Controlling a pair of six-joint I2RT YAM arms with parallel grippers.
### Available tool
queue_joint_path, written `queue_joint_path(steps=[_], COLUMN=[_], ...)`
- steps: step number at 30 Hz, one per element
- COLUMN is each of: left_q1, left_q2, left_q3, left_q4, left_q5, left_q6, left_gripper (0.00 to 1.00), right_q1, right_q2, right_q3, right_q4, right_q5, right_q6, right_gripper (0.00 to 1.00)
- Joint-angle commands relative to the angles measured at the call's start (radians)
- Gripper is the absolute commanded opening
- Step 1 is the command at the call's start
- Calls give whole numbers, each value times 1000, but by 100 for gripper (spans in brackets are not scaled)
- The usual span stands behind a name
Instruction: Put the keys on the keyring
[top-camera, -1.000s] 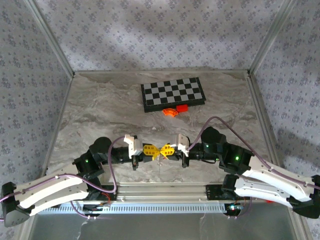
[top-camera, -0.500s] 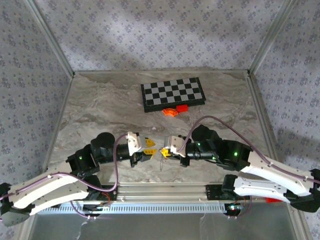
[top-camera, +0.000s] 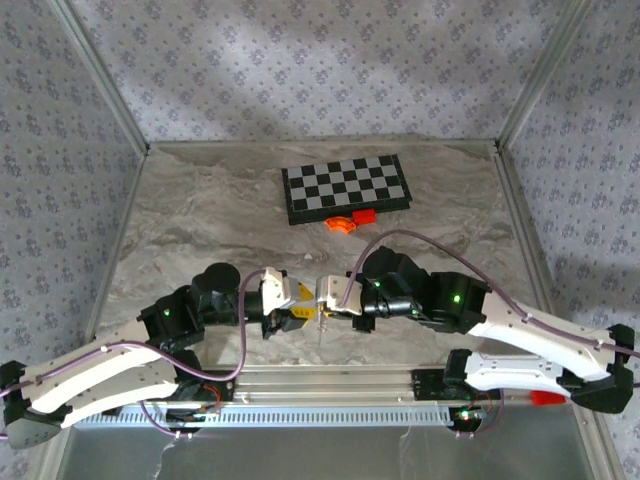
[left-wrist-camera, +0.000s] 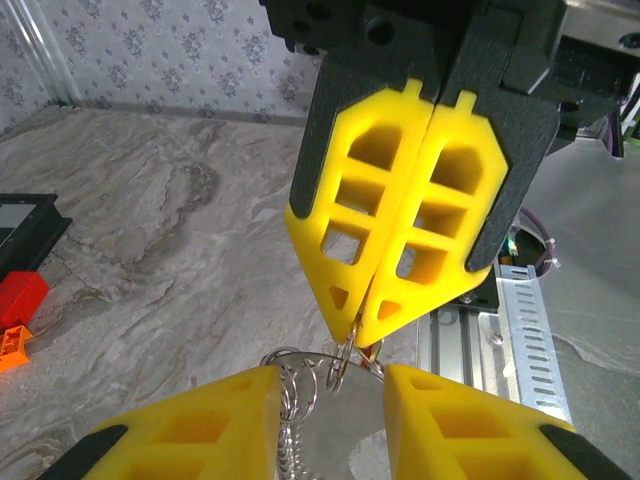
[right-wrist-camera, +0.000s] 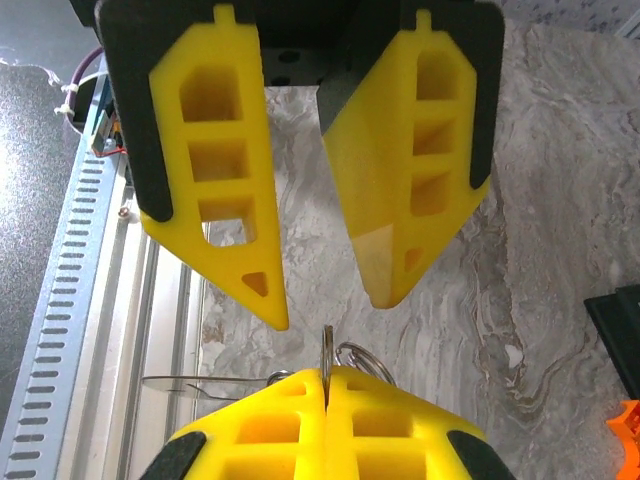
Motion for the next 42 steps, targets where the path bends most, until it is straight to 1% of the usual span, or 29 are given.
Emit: queue_joint_path(steps=[1,8,14,17,18,21,25,28,31,37,39,42], left_q1=[-4,-4,-4,-4,-4,-4,-4,-4,-4,-3,-4,-4], left_q2=[16,46,45,39,37,14,-40,-76,-98,-90,-85,-81], left_q3=[31,46,43,38,35,14,-33,-72,-103,-118,-127,-138], left_q4=[30,25,40,51,57,90,181,266,345,427,460,493], left_q5=[25,25,27,32,34,32,23,23,37,88,104,110], left_q6=[6,19,16,11,10,1,-20,-32,-44,-65,-77,-85], left_gripper=[28,23,12,2,0,0,0,0,0,0,0,0], right_q1=[9,11,12,13,13,13,11,4,-5,-19,-25,-27], right_q2=[0,1,7,5,4,-5,-34,-68,-103,-149,-150,-152], right_q3=[43,33,26,26,24,17,-16,-46,-88,-149,-149,-155], right_q4=[-17,3,5,5,4,46,107,157,250,361,370,378], right_q5=[3,-19,-32,-34,-34,-24,-19,-21,-32,-79,-80,-81], right_q6=[-20,-11,-6,-6,-3,10,33,67,91,136,141,143], right_gripper=[0,0,0,0,0,0,20,27,31,32,30,24])
